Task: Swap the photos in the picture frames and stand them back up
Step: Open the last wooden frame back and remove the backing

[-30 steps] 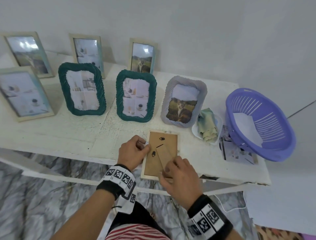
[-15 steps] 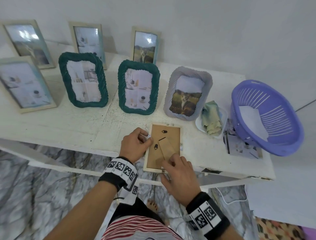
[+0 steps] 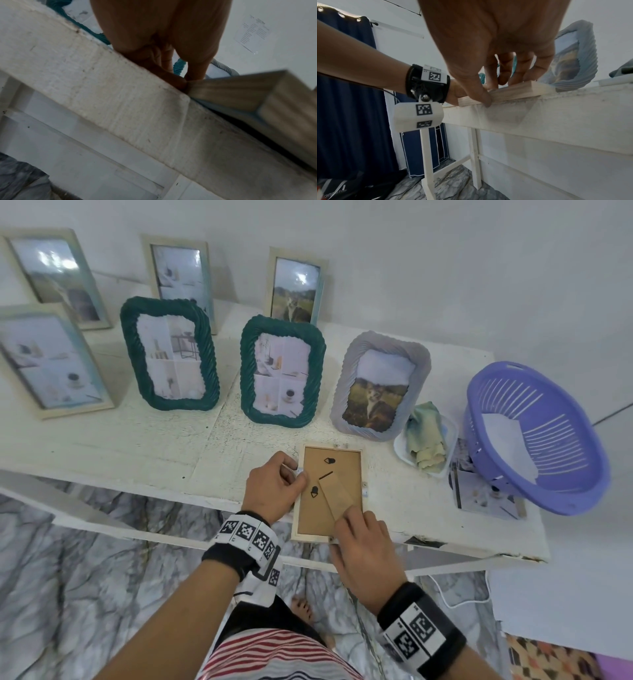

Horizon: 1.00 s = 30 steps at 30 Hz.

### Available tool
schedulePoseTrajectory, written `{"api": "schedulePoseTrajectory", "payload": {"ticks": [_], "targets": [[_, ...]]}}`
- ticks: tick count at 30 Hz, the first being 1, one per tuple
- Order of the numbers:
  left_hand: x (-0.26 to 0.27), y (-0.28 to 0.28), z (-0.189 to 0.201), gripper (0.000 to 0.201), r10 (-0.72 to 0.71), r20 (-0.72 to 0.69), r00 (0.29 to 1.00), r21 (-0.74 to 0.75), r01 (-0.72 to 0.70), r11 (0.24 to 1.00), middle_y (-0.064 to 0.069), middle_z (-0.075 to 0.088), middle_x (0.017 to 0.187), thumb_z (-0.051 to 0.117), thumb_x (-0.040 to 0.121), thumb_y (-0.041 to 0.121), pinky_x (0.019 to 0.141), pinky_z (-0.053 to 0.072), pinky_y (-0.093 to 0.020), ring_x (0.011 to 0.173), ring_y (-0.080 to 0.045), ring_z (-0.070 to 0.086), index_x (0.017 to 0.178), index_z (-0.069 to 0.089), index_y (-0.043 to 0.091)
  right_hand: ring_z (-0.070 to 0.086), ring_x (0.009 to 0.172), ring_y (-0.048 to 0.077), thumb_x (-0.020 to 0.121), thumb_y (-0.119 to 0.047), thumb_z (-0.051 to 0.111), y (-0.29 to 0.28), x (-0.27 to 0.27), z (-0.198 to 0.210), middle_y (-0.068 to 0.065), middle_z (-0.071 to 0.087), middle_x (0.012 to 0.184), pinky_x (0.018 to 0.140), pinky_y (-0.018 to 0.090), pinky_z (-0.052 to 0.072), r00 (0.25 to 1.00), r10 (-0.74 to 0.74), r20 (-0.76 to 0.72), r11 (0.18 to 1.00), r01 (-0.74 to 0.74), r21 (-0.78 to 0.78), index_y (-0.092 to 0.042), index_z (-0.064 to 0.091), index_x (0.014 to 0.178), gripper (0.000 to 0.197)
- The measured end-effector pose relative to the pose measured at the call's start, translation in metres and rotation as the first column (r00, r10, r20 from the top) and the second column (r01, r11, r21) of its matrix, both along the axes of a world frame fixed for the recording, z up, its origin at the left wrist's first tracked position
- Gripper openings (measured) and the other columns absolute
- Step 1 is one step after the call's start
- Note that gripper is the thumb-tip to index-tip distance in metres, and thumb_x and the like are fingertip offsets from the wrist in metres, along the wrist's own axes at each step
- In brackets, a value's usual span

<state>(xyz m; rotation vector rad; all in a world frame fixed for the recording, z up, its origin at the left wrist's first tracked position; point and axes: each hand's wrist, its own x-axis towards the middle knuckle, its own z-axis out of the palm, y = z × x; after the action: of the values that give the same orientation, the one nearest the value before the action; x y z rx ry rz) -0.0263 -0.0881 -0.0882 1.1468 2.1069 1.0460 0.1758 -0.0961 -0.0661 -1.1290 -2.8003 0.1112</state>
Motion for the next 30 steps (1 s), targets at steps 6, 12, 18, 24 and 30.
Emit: {"api": "schedulePoseTrajectory", "payload": {"ticks": [6,12,18,24,30], "targets": [[-0.001,-0.001,0.001,0.017,-0.002,0.004,1.000,0.001,0.002,1.000,0.008,0.064,0.067,0.072,0.084,0.032,0.070,0.051,-0.027,0.064,-0.002,0.059,0.091,0.061,0.022,0.046,0.076,0.023,0.076,-0.016,0.069,-0.011,-0.001,0.003,0.006,0.051,0.089,0.062,0.035,0.044,0.999,-0.022,-0.046,0.999,0.021,-0.028,-0.012,0.055,0.083,0.016],[-0.004,-0.003,0.000,0.018,-0.029,0.074,0.997,0.051,0.025,0.998,0.009,0.063,0.071,0.074,0.084,0.031,0.060,0.043,-0.006,0.063,0.005,0.057,0.097,0.065,0.021,0.048,0.076,0.020,0.083,-0.048,0.058,0.016,0.002,0.010,0.002,0.049,0.091,0.063,0.033,0.048,0.960,-0.139,-0.242,0.980,0.098,-0.175,-0.014,0.060,0.091,0.035],[-0.007,-0.004,-0.001,0.022,-0.041,0.131,0.990,0.075,0.031,0.997,0.007,0.065,0.076,0.073,0.085,0.024,0.074,0.057,-0.029,0.063,-0.001,0.058,0.105,0.066,0.025,0.048,0.081,0.027,0.072,-0.064,0.051,0.025,-0.019,0.014,0.007,0.051,0.095,0.063,0.037,0.048,0.940,-0.341,-0.001,0.937,0.340,-0.079,-0.011,0.064,0.092,0.058],[-0.008,-0.005,-0.002,0.021,-0.041,0.170,0.985,0.083,0.027,0.996,0.007,0.066,0.077,0.074,0.084,0.025,0.072,0.060,-0.039,0.066,-0.009,0.062,0.104,0.067,0.029,0.053,0.090,0.031,0.072,-0.045,0.063,0.027,-0.029,0.010,0.014,0.055,0.111,0.073,0.039,0.050,0.908,-0.402,-0.120,0.912,0.386,-0.138,-0.004,0.061,0.097,0.048],[-0.008,-0.006,-0.002,0.022,-0.034,0.176,0.984,0.098,0.017,0.995,0.005,0.066,0.078,0.073,0.086,0.027,0.068,0.060,-0.039,0.068,-0.014,0.065,0.107,0.067,0.026,0.051,0.086,0.027,0.078,-0.035,0.061,0.031,-0.021,0.015,0.011,0.056,0.105,0.076,0.034,0.046,0.858,-0.422,-0.293,0.906,0.387,-0.173,-0.004,0.055,0.098,0.038]]}}
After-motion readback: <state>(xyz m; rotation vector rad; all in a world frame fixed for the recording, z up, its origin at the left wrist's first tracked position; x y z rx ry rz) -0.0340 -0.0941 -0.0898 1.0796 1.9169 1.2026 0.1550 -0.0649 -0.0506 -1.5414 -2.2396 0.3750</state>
